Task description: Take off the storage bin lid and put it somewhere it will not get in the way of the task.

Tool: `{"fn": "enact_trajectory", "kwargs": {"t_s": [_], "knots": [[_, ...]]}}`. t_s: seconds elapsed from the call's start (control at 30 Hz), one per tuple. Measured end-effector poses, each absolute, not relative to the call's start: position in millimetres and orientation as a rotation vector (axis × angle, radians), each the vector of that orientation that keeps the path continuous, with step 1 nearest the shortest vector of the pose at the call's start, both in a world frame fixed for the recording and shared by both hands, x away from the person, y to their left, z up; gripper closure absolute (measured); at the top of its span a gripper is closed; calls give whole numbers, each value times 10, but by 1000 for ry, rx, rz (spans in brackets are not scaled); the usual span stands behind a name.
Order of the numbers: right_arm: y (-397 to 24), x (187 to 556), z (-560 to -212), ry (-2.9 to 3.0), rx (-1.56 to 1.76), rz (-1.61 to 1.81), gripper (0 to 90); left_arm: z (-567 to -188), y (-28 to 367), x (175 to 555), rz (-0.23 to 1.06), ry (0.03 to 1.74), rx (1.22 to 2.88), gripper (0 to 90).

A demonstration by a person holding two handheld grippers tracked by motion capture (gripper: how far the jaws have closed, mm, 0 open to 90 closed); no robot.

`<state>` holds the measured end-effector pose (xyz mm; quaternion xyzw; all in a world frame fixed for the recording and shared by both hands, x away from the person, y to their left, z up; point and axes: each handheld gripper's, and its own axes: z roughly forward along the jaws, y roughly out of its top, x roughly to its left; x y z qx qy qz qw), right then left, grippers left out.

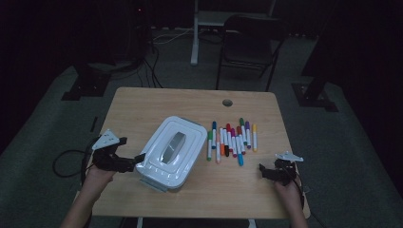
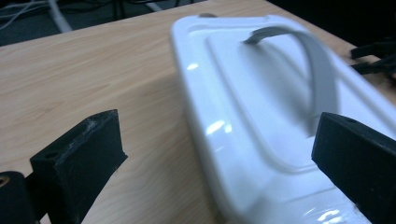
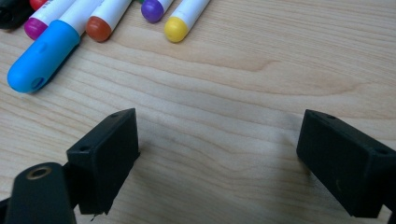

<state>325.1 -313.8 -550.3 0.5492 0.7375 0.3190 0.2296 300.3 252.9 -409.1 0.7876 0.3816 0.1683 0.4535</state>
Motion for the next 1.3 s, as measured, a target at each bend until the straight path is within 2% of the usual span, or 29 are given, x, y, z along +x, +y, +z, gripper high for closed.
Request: {"fn": "enact_trajectory", "kwargs": {"t_s": [0.4,0.47,0.7,0.77,0.8,0.93,0.97,1.0,1.07,1.3], "knots": [[-3142,3252,-5503,2021,1519,874,126,-4035,2036,3047,386,865,2054,26],[-3141,3252,-5503,2021,1517,874,126,-4032,1970,3055,392,849,2059,64],[-3142,3253,-5503,2022,1517,874,126,-4056,1783,3116,422,826,2108,67],[-3142,3253,-5503,2023,1517,874,126,-4059,1748,3131,430,829,2112,98],[-3142,3253,-5503,2023,1518,874,126,-4059,1730,3134,441,835,2110,143],[-3123,3283,-5503,2004,1538,862,119,-4056,1660,3155,438,831,2125,167],[-3113,3285,-5502,1995,1546,857,119,-4062,1637,3158,439,825,2125,194],[-3098,3297,-5502,1995,1547,858,119,-4068,1630,3161,438,825,2124,274],[-3095,3321,-5503,2025,1516,871,121,-4079,1621,3172,428,833,2121,342],[-3076,3324,-5503,2012,1529,864,122,-4111,1559,3175,425,825,2153,428]]}}
